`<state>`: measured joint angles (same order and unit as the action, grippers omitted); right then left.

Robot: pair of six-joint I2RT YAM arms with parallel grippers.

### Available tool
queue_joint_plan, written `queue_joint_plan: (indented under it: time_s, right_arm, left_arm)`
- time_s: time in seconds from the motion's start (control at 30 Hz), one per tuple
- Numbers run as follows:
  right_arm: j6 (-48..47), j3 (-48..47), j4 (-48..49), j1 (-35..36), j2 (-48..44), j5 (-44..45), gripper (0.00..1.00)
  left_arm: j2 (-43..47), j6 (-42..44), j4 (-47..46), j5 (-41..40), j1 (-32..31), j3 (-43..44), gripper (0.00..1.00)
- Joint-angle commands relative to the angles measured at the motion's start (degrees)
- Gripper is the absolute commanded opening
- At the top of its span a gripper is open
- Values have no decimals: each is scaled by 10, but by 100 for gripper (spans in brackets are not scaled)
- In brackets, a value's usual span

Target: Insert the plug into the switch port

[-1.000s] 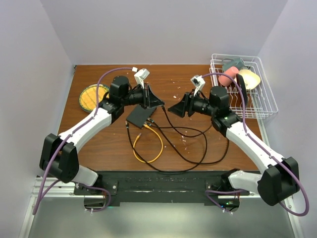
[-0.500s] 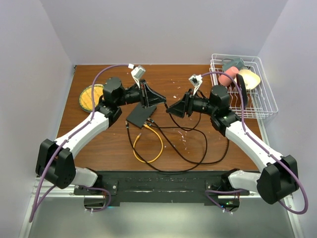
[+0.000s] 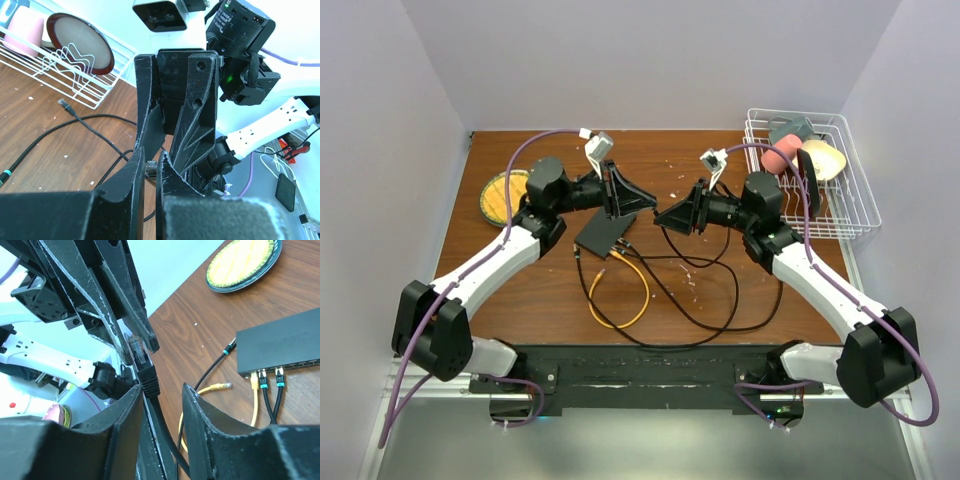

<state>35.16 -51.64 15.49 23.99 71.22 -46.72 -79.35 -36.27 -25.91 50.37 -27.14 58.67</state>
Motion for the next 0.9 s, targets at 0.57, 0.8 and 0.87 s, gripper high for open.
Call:
queue_joint_plan:
  time_s: [0.57,0.8,0.87]
  right_arm:
    - [-78,-35,-91,-3,-18,38,0]
    - [-135,-60,-179,-2,-32,112,0]
    - [-160,-68,-207,-3,-34,124,0]
  left_arm:
    - [41,29,5,-39,-5,0,65]
    - [57,75,77,-97,-5,17,86]
    - [64,88,97,-119,-5,16,91]
